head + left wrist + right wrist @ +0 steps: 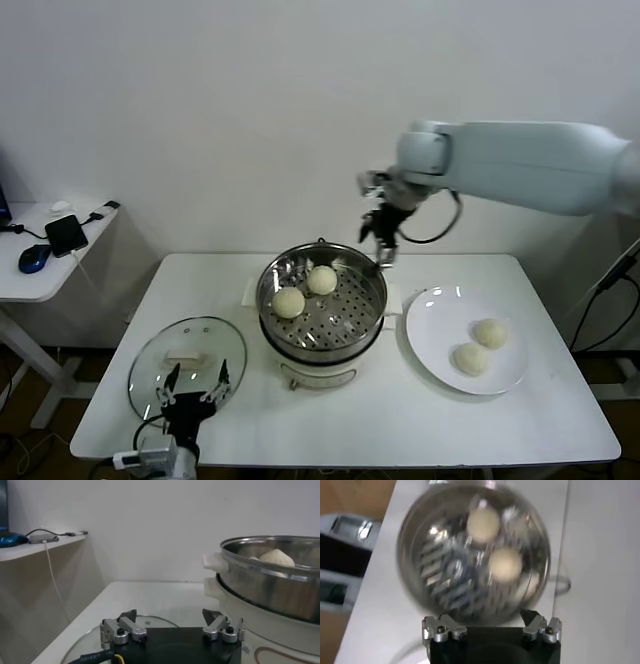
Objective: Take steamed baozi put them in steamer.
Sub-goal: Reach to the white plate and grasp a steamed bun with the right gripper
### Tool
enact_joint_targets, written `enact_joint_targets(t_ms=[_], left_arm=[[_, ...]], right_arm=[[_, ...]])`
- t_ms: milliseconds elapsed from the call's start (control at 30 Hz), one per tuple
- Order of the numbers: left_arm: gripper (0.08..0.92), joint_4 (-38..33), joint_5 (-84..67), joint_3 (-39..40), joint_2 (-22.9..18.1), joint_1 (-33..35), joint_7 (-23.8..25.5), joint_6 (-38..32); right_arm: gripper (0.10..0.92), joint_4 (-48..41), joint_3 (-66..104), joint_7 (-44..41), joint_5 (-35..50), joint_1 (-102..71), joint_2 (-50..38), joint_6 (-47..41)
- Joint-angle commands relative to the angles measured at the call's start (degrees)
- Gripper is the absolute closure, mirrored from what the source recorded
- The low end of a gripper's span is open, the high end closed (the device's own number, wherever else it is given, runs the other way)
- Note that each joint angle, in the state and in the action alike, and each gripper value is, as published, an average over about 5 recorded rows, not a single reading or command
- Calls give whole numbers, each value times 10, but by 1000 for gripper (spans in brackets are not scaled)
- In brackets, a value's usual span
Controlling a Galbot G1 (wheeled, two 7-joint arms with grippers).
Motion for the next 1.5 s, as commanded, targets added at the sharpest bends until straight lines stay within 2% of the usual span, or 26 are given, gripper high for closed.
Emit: enact_joint_targets(t_ms=[33, 233, 533, 1300, 1500], left_arm=[[177, 1, 4, 0, -2, 0, 0, 0], [177, -2, 9, -1, -7, 2, 0, 2], [177, 2, 10, -2, -9, 11, -2, -4], [177, 5, 11, -3, -5, 17, -4, -9], [177, 3, 11, -3, -6, 18, -4, -8]], right_arm=[[203, 81, -48, -18, -177, -49, -251, 38], [202, 49, 82, 4, -258, -217, -278, 12], [203, 7, 197, 45, -287, -348, -244, -24], [203, -33, 293, 107, -290, -462, -184, -64], [283, -25, 291, 100, -294, -447, -190, -63]])
